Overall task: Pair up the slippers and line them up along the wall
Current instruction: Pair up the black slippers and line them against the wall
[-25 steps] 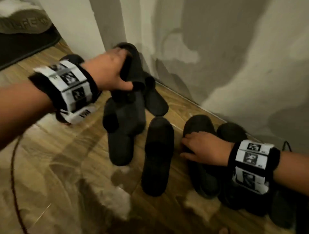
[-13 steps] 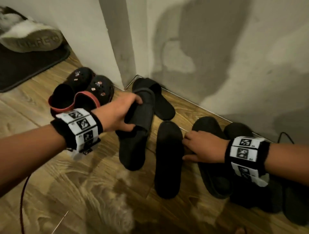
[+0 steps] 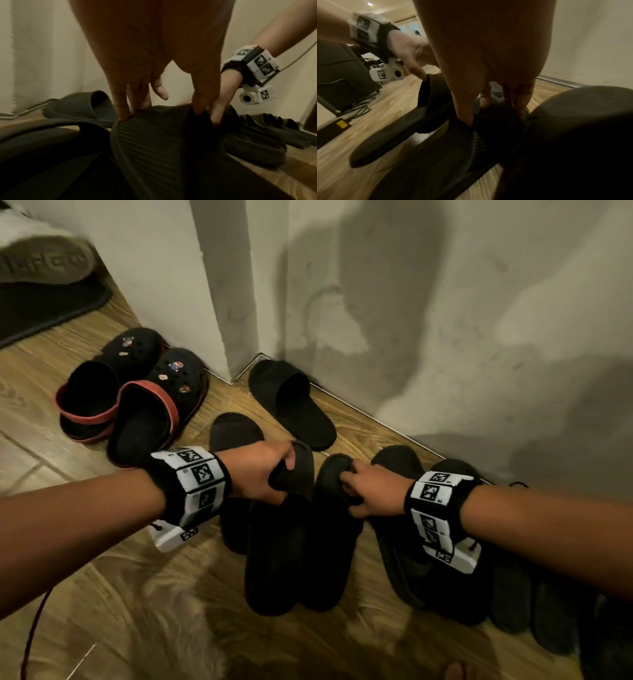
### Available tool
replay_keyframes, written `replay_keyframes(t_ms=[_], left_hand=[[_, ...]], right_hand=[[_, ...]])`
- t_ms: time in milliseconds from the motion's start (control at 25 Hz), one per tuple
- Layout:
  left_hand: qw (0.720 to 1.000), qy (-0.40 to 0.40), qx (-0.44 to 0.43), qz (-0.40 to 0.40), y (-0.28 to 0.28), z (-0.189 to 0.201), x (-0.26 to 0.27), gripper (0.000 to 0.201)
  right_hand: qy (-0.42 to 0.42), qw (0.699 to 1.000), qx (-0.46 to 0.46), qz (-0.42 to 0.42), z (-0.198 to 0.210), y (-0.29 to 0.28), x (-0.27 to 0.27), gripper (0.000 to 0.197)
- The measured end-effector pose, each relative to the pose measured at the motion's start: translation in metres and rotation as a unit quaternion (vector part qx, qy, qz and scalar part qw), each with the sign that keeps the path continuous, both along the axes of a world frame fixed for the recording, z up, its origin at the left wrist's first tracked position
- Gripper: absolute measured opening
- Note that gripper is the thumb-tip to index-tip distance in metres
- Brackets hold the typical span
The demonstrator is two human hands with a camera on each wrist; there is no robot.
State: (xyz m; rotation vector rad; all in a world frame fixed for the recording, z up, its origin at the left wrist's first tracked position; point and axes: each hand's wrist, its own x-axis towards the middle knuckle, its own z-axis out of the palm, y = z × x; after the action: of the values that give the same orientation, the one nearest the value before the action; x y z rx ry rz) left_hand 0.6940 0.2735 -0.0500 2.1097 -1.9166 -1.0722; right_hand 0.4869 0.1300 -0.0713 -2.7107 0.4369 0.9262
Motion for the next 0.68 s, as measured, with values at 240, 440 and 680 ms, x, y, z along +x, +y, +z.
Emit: replay_keyframes(t_ms=[240, 440, 680], left_hand=[[0.999, 0.004, 0.022, -0.048, -0.025, -0.02, -0.04, 0.053], [0.998, -0.033, -0.001, -0.044, -0.052, -0.021, -0.033, 0.054], [0.997, -0.061, -0.048, -0.004, -0.066, -0.018, 0.015, 0.055]], right_hand=[[0.005, 0.999, -0.006, -0.035, 0.003, -0.029, -0.033, 0.043], [-0.011, 0.998, -0.001, -0.064, -0.004, -0.043, -0.024, 0.045], [-0.05, 0.998, -0.029, -0.033, -0.014, -0.049, -0.019, 0.047]])
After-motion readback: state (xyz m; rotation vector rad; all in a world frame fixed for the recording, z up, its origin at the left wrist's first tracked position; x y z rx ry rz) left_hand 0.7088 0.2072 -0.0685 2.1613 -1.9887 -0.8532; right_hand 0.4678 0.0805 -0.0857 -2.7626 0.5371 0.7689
